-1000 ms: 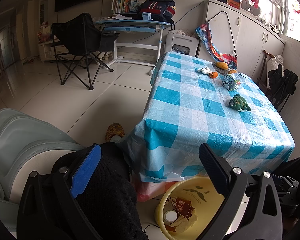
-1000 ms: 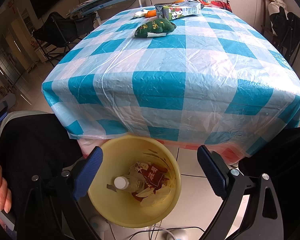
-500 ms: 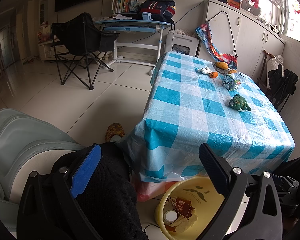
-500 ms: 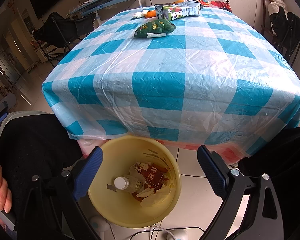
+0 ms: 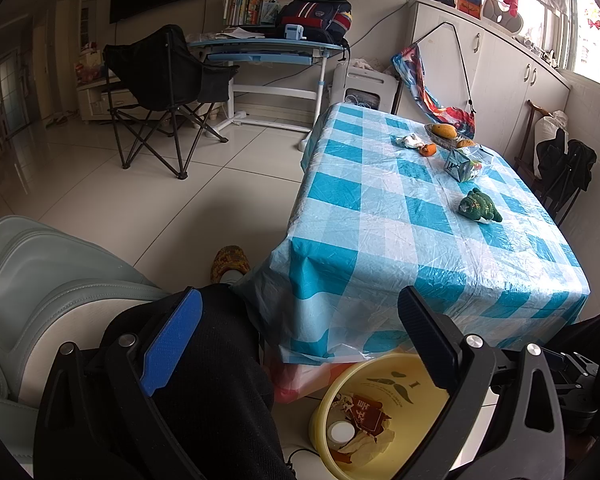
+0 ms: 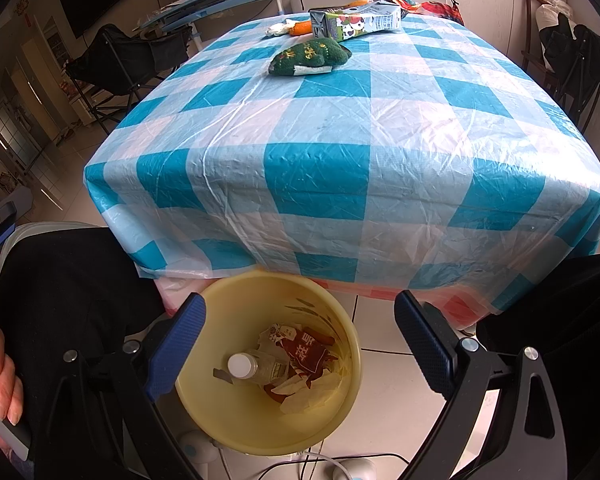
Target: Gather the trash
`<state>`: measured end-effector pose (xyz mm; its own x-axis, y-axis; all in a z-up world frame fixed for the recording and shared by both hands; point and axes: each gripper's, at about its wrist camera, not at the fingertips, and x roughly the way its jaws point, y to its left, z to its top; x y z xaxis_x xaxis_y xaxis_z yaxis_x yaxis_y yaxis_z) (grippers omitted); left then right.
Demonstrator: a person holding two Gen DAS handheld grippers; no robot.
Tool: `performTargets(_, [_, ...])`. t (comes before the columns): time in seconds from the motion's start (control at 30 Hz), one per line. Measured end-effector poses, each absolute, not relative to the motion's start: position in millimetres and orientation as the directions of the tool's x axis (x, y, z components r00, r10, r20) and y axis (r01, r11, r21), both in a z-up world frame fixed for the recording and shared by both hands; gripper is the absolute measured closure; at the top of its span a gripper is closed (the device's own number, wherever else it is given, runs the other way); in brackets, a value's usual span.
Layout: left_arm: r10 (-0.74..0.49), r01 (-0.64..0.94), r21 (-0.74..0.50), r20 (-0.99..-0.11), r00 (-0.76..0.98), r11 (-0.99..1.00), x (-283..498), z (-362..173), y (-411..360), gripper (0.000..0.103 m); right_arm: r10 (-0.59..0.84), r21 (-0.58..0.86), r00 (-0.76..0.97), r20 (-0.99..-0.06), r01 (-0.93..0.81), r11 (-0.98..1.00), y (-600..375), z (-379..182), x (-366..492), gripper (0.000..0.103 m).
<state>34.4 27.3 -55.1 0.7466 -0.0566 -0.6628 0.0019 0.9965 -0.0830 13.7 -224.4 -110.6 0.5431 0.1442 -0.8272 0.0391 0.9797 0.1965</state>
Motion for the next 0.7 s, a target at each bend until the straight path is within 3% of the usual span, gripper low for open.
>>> performTargets(0.7, [-0.056,0.003,-0.08,-0.663,0.746,0.997,34.9,-55.0,26.7,0.008,0.143,0.197,0.544,-0.826,0.041,0.98,-226.2,-111.6,12.3,0.012])
